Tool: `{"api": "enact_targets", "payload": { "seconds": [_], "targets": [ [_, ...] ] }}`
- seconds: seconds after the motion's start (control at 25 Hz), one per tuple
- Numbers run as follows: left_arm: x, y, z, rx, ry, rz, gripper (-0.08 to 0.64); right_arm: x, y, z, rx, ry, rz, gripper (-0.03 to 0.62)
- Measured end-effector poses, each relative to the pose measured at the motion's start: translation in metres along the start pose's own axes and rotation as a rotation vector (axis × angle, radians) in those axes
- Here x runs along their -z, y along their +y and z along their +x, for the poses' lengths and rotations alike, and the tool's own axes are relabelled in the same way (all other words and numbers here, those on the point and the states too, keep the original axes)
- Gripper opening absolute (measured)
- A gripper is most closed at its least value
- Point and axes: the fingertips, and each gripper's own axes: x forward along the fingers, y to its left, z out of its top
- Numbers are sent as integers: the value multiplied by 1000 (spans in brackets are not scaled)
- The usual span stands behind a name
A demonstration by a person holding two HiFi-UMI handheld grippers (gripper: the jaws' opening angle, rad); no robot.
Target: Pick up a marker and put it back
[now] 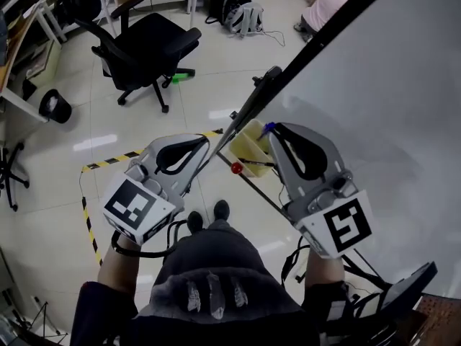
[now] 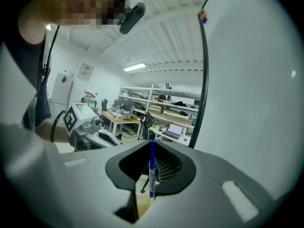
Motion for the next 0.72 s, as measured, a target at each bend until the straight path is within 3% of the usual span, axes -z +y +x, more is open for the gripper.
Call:
{"api": "enact_targets", "payload": {
  "seconds": [0.36, 0.72],
  "targets": [
    [-31, -19, -33, -35, -53, 65, 6, -24, 16, -38, 26, -49, -42, 31],
    [-39, -84, -64, -85, -40, 129, 6, -39, 42, -108, 7, -116, -57, 31]
  ]
}}
